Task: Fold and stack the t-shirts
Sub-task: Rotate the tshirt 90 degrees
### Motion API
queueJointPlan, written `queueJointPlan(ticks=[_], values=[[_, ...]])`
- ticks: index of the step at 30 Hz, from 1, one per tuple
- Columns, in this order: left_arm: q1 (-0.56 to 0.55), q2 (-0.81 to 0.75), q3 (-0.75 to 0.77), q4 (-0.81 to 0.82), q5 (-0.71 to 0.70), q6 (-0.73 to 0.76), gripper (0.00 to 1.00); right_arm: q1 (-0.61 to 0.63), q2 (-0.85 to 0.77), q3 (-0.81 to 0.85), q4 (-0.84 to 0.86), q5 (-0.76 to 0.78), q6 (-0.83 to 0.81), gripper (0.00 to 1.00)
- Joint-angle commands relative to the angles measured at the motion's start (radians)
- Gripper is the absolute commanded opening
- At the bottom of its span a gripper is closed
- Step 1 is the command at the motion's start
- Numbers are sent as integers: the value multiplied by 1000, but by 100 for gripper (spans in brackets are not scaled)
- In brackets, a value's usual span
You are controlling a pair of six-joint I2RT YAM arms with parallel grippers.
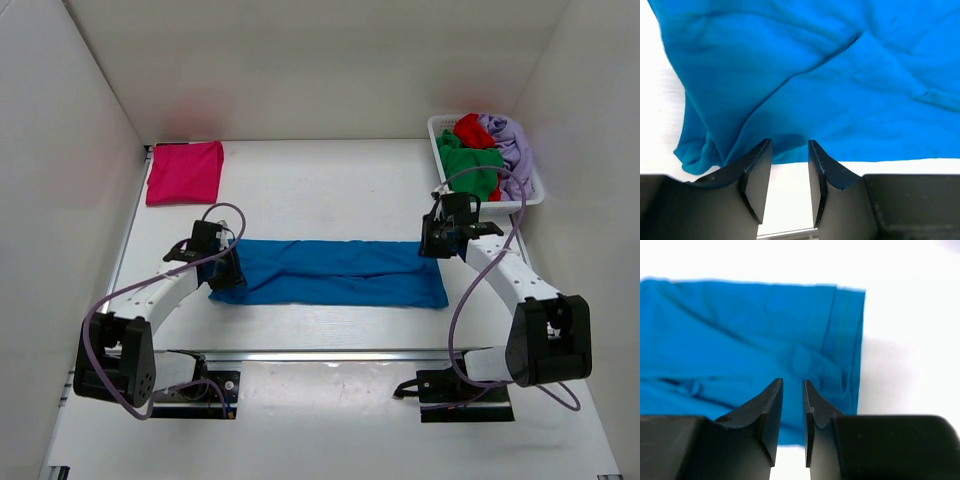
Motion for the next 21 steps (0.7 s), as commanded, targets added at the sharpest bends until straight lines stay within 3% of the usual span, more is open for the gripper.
queueJointPlan(ticks=[1, 7, 12, 21], values=[[-8, -40, 4, 51, -41, -36, 46, -24, 62, 42, 108, -36, -22, 20], [-38, -4, 7, 57, -141, -65, 45, 68, 207, 50, 120, 25, -4, 21], [-56, 71, 10, 88, -222, -84, 41, 99, 209, -31, 148, 16, 36, 21], [-52, 295, 160, 113, -263, -59, 37, 121, 116, -135, 47, 50, 108, 23]])
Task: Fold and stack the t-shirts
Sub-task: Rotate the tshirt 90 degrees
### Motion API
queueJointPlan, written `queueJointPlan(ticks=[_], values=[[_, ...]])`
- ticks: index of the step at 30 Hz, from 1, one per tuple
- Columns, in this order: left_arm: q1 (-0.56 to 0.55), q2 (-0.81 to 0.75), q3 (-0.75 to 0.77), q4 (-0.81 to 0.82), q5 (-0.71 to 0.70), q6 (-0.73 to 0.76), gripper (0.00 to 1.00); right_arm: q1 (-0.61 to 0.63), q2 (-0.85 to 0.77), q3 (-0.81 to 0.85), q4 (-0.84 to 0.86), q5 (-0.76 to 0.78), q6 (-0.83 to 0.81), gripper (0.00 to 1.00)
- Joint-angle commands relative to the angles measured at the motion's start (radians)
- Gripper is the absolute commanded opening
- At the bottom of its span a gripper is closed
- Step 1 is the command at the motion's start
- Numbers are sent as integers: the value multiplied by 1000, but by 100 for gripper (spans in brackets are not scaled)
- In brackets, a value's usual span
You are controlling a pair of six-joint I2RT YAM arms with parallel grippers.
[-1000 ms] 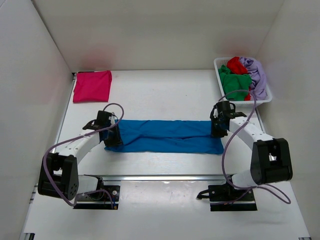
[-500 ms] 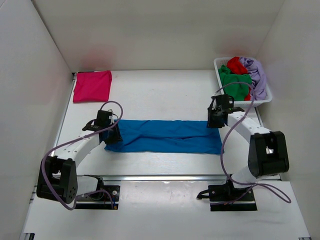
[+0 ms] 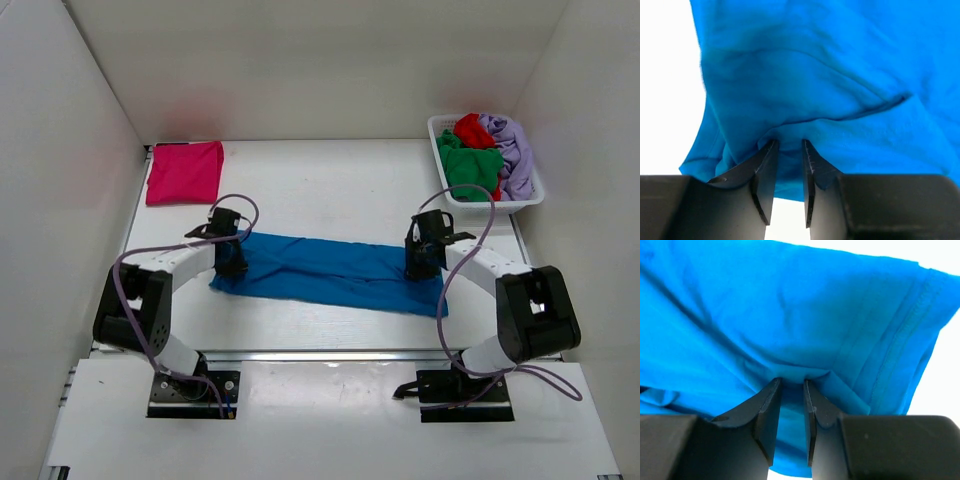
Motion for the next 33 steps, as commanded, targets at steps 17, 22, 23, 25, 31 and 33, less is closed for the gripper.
queueJointPlan(ticks=[17, 22, 23, 25, 31, 33], values=[[-2, 682, 963, -147, 31, 85, 32, 403, -273, -213, -53, 40, 456, 23], [-17, 1023, 1547, -407, 57, 126, 33, 540, -180, -204, 36, 52, 537, 23], [-19, 1147, 1790, -522, 78, 128, 33, 546, -161, -193, 32, 51, 537, 22], [-3, 1257, 1989, -615, 139, 111, 32, 590, -89, -120, 41, 57, 519, 22], [4, 1295, 2036, -577, 120, 117, 34, 629, 43, -18, 67, 1, 462, 22], [13, 1262, 1926, -505, 150, 109, 35, 644, 86, 12, 75, 0, 445, 22]])
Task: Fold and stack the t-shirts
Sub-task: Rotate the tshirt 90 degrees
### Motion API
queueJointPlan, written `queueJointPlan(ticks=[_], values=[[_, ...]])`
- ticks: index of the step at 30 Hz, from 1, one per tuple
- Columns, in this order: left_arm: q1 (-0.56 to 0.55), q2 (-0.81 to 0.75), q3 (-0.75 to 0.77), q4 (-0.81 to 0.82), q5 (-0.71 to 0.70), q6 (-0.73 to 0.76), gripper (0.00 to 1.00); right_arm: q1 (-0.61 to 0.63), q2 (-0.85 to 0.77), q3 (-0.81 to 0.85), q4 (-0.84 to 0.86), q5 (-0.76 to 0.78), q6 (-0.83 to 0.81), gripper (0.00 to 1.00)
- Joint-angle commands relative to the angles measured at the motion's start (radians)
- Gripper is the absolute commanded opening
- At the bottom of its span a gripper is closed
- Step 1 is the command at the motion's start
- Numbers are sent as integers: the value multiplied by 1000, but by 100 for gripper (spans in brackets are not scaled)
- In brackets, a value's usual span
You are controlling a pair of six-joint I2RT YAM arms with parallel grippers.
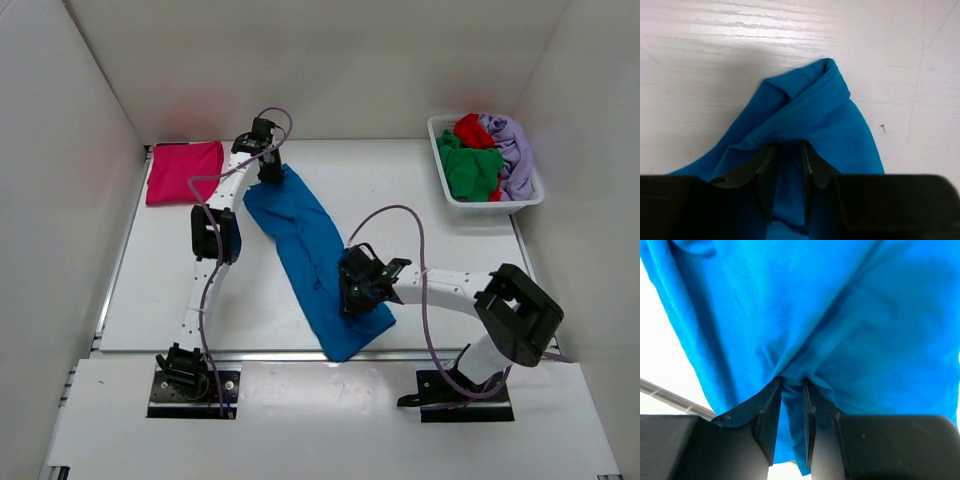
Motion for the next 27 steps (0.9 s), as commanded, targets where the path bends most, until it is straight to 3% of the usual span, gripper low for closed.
queueJointPlan(ticks=[1, 2, 5, 10, 14, 21, 24, 27], values=[[2, -14, -7, -43, 42, 4, 37, 32, 78, 31, 38, -33, -33, 22], [-1, 30, 76, -72, 48, 5, 37, 46, 97, 40, 53, -52, -35, 22], [-23, 29, 28, -31, 111, 9, 38, 84, 150, 82, 71, -54, -45, 22], [-41, 85, 101, -14, 169, 5, 41, 147, 172, 100, 121, -110, -58, 22], [-61, 18, 112, 61, 94, 39, 41, 204, 144, 137, 90, 26, -134, 24], [51, -169, 112, 277, 198, -62, 44, 37, -20, 151, 176, 80, -332, 49], [110, -253, 113, 216, 226, -54, 46, -76, -12, 217, 229, 46, -442, 52], [147, -324, 112, 39, 200, 31, 50, -199, 99, 368, 268, 13, -527, 52]])
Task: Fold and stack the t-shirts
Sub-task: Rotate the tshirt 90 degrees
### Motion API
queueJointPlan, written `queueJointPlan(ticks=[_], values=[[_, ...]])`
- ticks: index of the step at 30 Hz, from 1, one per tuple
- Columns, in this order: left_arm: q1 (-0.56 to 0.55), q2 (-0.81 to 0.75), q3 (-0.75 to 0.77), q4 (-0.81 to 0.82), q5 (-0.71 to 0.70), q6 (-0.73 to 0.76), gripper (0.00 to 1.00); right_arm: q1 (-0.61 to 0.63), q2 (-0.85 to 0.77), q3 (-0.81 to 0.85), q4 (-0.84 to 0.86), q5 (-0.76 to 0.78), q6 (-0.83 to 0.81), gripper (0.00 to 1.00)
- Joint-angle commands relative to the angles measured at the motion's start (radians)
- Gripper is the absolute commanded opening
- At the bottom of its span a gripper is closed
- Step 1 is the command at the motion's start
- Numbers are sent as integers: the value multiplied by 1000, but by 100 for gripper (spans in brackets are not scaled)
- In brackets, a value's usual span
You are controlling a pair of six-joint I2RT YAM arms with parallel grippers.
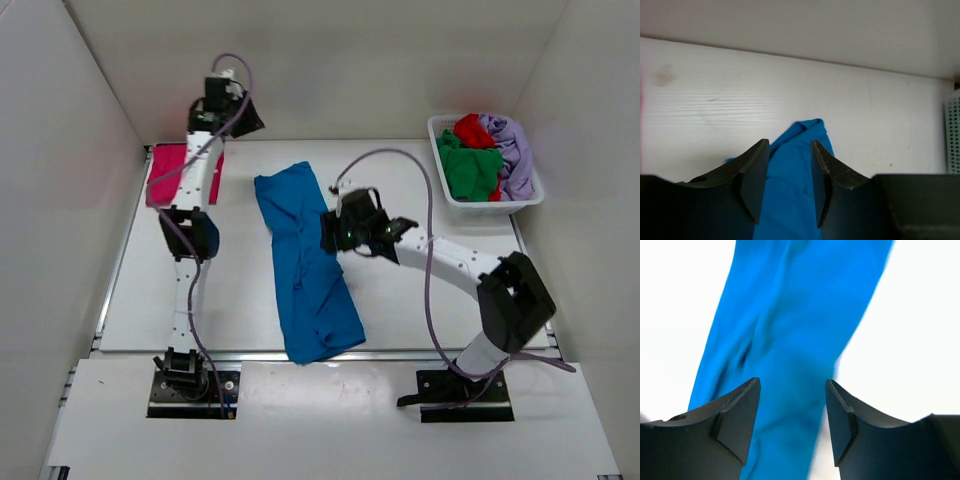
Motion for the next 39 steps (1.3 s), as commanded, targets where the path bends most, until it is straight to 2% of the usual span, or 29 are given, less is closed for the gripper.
queueJointPlan(ticks=[1, 4, 5, 6, 7, 9, 11, 12, 14, 16, 19, 22, 23, 26, 28, 30, 34, 37, 39], values=[[55, -208, 23, -190, 7, 71, 50, -121, 151, 214, 101, -15, -172, 52], [76, -262, 21, -373, -28, 125, 49, -206, 399, 535, 4, -32, -235, 43], [81, -290, 24, -431, -23, 145, 49, -218, 450, 611, -26, -32, -241, 36], [85, -311, 23, -445, -40, 151, 48, -233, 538, 744, -84, -26, -254, 20], [96, -342, 17, -483, -37, 150, 49, -246, 634, 884, -127, -32, -266, 13], [110, -406, -9, -510, -33, 154, 49, -260, 753, 1085, -196, -41, -281, 9], [127, -516, -87, -514, -27, 154, 49, -276, 930, 1371, -282, -82, -281, 8], [133, -534, -107, -528, -36, 153, 50, -278, 961, 1412, -287, -92, -272, 8], [144, -641, -211, -554, -39, 147, 51, -289, 971, 1362, -211, -148, -242, 7], [133, -728, -288, -577, -135, 144, 51, -286, 1021, 1417, -236, -162, -228, 7], [79, -872, -429, -576, -206, 142, 51, -269, 1074, 1448, -241, -208, -231, 7], [87, -920, -456, -571, -197, 148, 51, -246, 1115, 1465, -247, -225, -214, 7], [82, -942, -480, -570, -203, 156, 51, -249, 1135, 1510, -277, -215, -214, 7], [87, -1006, -581, -534, -208, 173, 51, -258, 1138, 1505, -279, -212, -170, 7], [90, -1063, -684, -475, -200, 181, 52, -272, 1149, 1525, -302, -212, -143, 8], [98, -1145, -877, -400, -186, 184, 52, -286, 1172, 1560, -350, -198, -104, 9], [144, -1325, -1228, -191, -57, 150, 51, -301, 1178, 1594, -434, -144, -59, 8], [116, -1406, -1402, -97, -10, 118, 51, -309, 1181, 1603, -491, -66, -51, 8], [108, -1420, -1454, -85, 29, 118, 51, -323, 1187, 1612, -512, -45, -44, 8]])
